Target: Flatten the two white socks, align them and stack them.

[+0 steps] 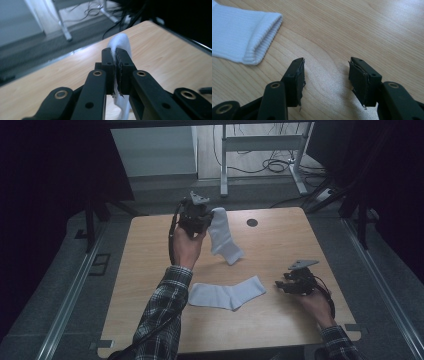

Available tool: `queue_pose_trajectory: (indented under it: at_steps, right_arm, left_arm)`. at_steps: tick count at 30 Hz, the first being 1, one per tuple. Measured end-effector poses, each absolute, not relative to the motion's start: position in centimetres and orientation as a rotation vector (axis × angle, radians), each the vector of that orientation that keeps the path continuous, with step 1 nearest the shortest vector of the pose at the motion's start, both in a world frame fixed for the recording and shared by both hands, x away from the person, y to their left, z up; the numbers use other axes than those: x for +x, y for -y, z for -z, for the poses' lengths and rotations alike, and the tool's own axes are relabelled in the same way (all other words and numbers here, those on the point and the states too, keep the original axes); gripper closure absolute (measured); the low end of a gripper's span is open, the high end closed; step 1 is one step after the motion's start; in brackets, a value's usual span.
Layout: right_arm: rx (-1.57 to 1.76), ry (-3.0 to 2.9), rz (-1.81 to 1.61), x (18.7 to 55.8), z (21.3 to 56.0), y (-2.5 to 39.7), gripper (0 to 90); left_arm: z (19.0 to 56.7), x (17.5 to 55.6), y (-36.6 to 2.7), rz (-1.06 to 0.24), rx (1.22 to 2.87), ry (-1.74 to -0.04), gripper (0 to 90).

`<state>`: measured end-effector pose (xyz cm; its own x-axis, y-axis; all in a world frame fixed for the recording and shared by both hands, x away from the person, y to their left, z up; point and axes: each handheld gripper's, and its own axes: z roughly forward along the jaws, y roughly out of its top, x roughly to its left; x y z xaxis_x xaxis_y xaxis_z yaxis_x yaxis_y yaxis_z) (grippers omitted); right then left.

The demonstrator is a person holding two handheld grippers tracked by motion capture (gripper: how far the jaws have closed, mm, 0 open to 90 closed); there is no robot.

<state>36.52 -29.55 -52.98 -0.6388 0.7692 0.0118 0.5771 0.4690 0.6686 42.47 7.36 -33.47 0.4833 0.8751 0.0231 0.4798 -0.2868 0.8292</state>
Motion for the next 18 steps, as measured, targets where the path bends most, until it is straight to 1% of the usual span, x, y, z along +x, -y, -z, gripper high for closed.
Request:
queue_pose_trajectory:
  at_steps: [8, 18]
  right_arm:
    - [1.139, -2.431, -0.943, 36.6, 53.0, 29.5, 45.9]
    - [1.14, -2.43, -0.944, 36.6, 53.0, 29.5, 45.6]
  left_arm:
    - [39.4, 44.8, -10.6, -0.612, 1.956, -1.288, 85.8]
    - [44.4, 44.7, -14.0, -0.647, 2.009, -1.393, 84.4]
